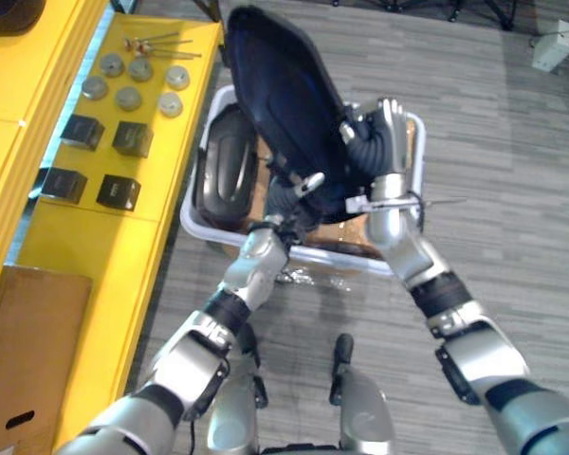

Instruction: Walk over and take plastic housings, then place them on the shelf

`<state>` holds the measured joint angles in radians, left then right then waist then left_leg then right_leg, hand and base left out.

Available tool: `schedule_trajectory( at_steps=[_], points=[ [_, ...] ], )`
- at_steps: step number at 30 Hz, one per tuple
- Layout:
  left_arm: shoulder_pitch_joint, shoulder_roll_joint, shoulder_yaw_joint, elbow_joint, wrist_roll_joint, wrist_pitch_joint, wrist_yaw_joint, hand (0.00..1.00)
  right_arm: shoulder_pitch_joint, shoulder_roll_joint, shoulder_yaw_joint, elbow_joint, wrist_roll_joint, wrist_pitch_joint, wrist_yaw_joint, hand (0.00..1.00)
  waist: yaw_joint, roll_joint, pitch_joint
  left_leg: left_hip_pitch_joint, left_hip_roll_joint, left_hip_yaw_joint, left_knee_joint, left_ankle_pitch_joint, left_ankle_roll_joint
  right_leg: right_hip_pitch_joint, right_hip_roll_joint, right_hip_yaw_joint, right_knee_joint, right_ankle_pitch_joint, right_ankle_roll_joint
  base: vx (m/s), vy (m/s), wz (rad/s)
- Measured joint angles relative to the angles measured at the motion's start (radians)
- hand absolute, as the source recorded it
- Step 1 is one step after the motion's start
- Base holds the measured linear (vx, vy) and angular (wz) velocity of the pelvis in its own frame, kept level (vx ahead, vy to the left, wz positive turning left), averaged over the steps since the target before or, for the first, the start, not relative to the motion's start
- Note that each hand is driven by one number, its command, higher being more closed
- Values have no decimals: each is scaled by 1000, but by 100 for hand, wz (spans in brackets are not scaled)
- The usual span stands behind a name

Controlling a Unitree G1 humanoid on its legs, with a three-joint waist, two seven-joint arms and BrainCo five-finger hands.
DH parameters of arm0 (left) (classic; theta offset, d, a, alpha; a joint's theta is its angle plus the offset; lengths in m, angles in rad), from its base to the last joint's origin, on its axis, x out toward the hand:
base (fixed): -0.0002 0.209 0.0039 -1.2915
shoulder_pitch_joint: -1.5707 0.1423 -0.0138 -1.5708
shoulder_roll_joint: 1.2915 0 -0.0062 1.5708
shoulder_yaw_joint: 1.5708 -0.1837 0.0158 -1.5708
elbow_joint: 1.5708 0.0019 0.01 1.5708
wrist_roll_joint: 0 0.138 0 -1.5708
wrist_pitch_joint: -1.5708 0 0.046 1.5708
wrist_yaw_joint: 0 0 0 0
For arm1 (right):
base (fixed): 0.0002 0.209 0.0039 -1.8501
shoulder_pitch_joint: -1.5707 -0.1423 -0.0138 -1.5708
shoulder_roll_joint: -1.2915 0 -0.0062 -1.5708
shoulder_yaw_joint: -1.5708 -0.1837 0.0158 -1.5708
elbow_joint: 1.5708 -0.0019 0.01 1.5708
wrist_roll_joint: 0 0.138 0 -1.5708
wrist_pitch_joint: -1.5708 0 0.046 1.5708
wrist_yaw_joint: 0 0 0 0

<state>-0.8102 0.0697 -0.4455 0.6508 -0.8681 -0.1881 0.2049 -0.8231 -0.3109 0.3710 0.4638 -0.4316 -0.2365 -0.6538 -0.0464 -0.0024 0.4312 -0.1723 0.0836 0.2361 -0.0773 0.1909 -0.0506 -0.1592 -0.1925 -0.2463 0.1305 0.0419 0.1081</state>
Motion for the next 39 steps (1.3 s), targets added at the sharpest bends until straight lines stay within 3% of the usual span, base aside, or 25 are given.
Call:
schedule_trajectory(
  at_steps=[9,16,23,24,29,30,34,36,39],
  points=[
    [35,-1,1,0,-85,-108,-2,100,63,46,17,-76,48,-16,0,100,-11,0,0,10,0,16,0,0,0,0,0,6,3,-1,0,5,-1,-3],
    [76,-5,-7,0,-258,-165,-118,100,99,58,49,-139,63,-31,-9,100,-23,-3,1,16,4,19,0,0,0,0,-1,10,13,-6,0,3,-1,0],
    [148,-10,-10,3,-447,-212,-320,100,142,80,88,-170,60,-47,-21,100,-22,-12,6,30,3,21,0,-1,-1,7,-4,11,27,-16,0,0,0,0],
    [153,-10,-12,11,-464,-220,-345,100,153,90,91,-177,60,-48,-21,0,-22,-18,6,32,3,20,0,-2,-1,7,-5,11,35,-22,0,0,0,0],
    [191,-11,-20,11,-444,-238,-343,100,214,106,90,-182,75,-68,-20,0,-22,-21,6,44,0,20,-1,-4,-1,20,-9,8,34,-24,2,0,0,0],
    [201,-12,-22,11,-426,-242,-333,100,223,108,88,-182,82,-70,-20,0,-21,-22,5,49,0,20,-1,-5,-1,24,-10,9,35,-26,4,39,-7,3],
    [244,-15,8,0,-158,-266,-140,100,325,110,47,-161,87,-47,-21,0,-12,-26,3,74,-6,19,-2,-19,-4,55,-16,4,29,-33,8,39,-1,2],
    [268,-7,43,-64,-4,-267,-20,100,361,110,38,-164,88,-29,-22,0,-11,-33,-1,76,-6,19,-2,-19,-3,60,-15,3,22,-32,9,37,-5,1],
    [377,-3,101,-295,376,-266,245,100,476,123,-6,-205,110,-18,-22,0,3,-40,-17,112,-8,16,-3,-21,-6,116,-14,-4,-7,-29,12,62,-8,6]
  ],
)
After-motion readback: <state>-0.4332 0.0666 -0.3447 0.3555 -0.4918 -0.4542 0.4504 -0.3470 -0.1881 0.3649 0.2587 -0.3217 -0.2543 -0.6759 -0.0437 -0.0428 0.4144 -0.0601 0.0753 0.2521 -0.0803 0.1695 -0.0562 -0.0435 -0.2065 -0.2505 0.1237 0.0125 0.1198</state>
